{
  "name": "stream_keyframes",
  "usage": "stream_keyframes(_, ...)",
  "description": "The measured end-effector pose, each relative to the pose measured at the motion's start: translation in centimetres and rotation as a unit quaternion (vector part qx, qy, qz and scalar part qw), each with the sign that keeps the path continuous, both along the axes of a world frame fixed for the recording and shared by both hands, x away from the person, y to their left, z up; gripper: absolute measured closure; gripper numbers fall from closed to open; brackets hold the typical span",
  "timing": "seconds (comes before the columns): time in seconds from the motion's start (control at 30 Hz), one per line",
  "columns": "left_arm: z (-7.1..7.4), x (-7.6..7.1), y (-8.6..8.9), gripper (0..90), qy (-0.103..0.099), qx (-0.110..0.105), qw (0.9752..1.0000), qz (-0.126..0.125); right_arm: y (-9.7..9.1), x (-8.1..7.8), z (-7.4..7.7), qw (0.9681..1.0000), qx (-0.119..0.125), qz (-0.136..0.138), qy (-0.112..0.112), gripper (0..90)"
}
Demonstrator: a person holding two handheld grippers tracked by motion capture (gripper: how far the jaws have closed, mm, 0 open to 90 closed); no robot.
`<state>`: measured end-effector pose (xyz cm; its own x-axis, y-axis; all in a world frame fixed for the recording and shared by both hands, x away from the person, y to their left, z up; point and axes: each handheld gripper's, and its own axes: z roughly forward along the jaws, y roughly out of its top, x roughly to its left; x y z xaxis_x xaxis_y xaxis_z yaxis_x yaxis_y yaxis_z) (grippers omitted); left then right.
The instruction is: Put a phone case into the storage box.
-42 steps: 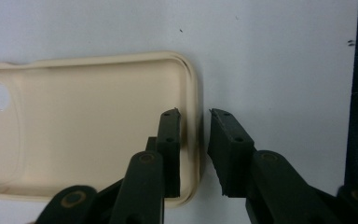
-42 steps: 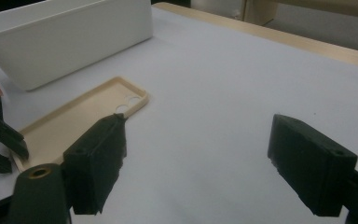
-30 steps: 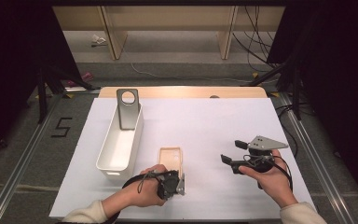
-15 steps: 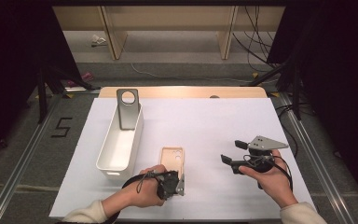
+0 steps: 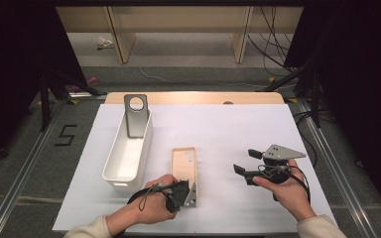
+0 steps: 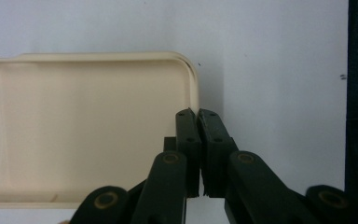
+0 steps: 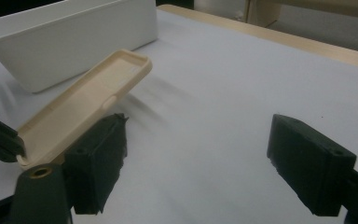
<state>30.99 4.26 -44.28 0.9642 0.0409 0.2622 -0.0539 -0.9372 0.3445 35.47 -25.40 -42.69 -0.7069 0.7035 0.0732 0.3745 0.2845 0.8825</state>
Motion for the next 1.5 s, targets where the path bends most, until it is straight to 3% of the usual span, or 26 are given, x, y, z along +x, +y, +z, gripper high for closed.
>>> stream_keyframes(0.27,0.3,-0.7,-0.5,87.1,-0.005,-0.008,0.9999,-0.008,1.1,0.0,0.1,0.9999,0.011,0.009,0.003,21.9)
stream_keyframes(0.53,0.7,-1.2,-1.0,87.2,-0.010,-0.013,0.9997,-0.017,3.6,0.5,0.1,0.9989,0.029,0.032,0.019,22.7)
stream_keyframes(0.67,0.9,-1.4,-1.2,87.3,-0.013,-0.017,0.9995,-0.022,5.4,0.9,-0.2,0.9980,0.024,0.053,0.025,22.9)
stream_keyframes(0.83,1.1,-1.7,-1.4,87.3,-0.019,-0.019,0.9993,-0.025,7.5,2.0,-0.7,0.9964,0.024,0.067,0.046,22.8)
stream_keyframes(0.97,1.2,-1.9,-1.5,87.3,-0.020,-0.019,0.9992,-0.028,8.8,3.2,-1.4,0.9952,0.022,0.064,0.070,25.4)
stream_keyframes(1.17,1.2,-2.0,-1.5,87.2,-0.019,-0.022,0.9991,-0.029,9.8,4.5,-2.1,0.9915,0.037,0.067,0.105,40.2)
stream_keyframes(1.33,1.3,-1.9,-1.5,87.3,-0.021,-0.022,0.9990,-0.034,9.5,5.0,-2.1,0.9876,0.064,0.061,0.130,61.9)
stream_keyframes(1.5,1.3,-1.9,-1.5,87.3,-0.018,-0.024,0.9989,-0.035,9.0,5.2,-2.0,0.9814,0.095,0.066,0.153,67.4)
